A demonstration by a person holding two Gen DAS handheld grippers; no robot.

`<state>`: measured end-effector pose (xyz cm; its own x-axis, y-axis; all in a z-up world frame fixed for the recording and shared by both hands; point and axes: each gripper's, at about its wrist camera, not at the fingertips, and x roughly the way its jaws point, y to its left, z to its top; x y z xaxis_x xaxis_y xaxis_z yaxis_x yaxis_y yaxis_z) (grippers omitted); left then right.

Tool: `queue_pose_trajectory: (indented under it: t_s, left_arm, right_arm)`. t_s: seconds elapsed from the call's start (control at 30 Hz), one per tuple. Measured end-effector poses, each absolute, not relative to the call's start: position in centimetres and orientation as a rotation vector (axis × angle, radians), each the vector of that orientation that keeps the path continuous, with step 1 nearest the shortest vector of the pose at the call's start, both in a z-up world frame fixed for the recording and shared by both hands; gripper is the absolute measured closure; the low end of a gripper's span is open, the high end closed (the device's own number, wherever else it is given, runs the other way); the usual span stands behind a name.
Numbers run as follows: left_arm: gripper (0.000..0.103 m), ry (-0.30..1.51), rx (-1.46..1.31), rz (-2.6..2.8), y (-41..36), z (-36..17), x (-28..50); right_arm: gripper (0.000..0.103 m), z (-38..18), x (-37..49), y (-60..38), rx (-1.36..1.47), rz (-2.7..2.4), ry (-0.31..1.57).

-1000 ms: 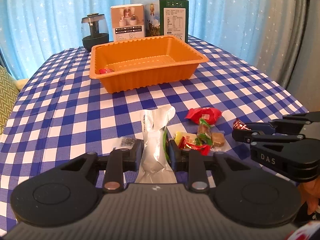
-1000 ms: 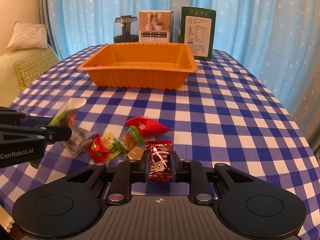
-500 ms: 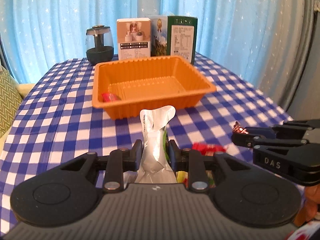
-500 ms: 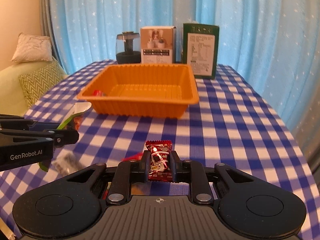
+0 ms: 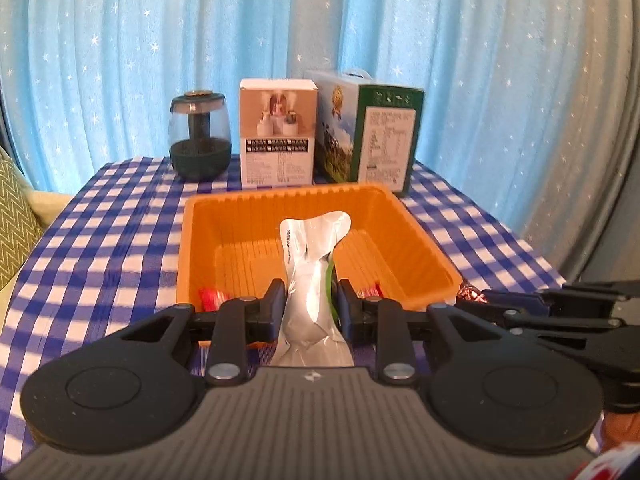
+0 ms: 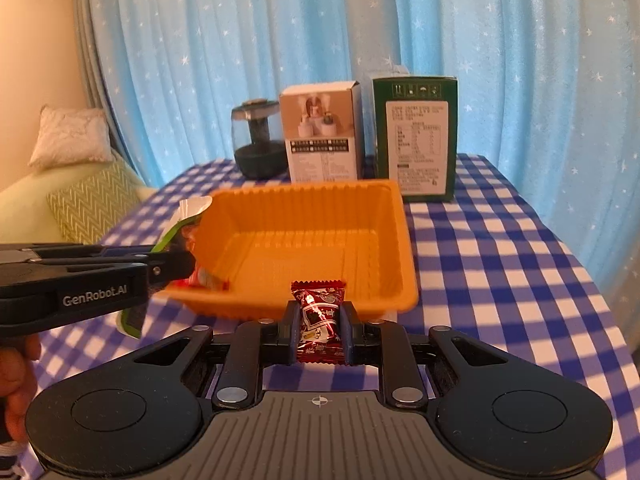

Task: Organize snacks
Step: 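Carry both snacks into the orange tray and open both grippers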

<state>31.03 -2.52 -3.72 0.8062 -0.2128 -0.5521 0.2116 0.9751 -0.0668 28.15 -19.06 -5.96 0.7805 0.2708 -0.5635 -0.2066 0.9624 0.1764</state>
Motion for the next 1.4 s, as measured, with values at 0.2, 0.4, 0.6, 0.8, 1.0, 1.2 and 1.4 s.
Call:
queue_pose_trajectory:
  t_s: [0.2, 0.4, 0.6, 0.8, 1.0, 1.2, 1.4]
  left_arm:
    - [0.078, 0.598, -0.052, -0.215, -1.8, -4.0, 34.4]
    - [0.078, 0.622, -0.086, -0.205, -1.3, -4.8, 37.0]
    - [0.078, 0.632, -0.074, -0.193, -1.2, -5.4, 38.6]
    - [0.078, 0.646, -0.092, -0.194, -0.7, -6.2, 39.6]
    - [0.078, 0.654, -0.101, -0.198, -0.9, -6.8, 40.4]
    - [0.067, 0.619, -0.097, -0.191, -0.6, -6.6, 40.2]
    - [0.067, 0.609, -0.105, -0.16, 0.5, -6.3, 40.1]
  right_arm:
    - [0.082, -5.6, 32.0, -19.3, 0.166, 0.261, 0.602]
    - [0.082, -6.1, 35.3, -19.4, 0.187, 0.275, 0.6]
    - [0.082, -7.0, 37.6, -19.6, 0.217, 0.279, 0.617]
    - [0.082, -7.8, 39.1, -19.6, 0.238, 0.278, 0.639]
    - [0.082, -8.2, 39.5, -19.5, 0.246, 0.275, 0.652]
    - [0.082, -8.6, 39.6, -19.4, 0.235, 0.274, 0.664]
    - [0.082, -8.6, 39.7, -19.4, 0.245, 0.276, 0.664]
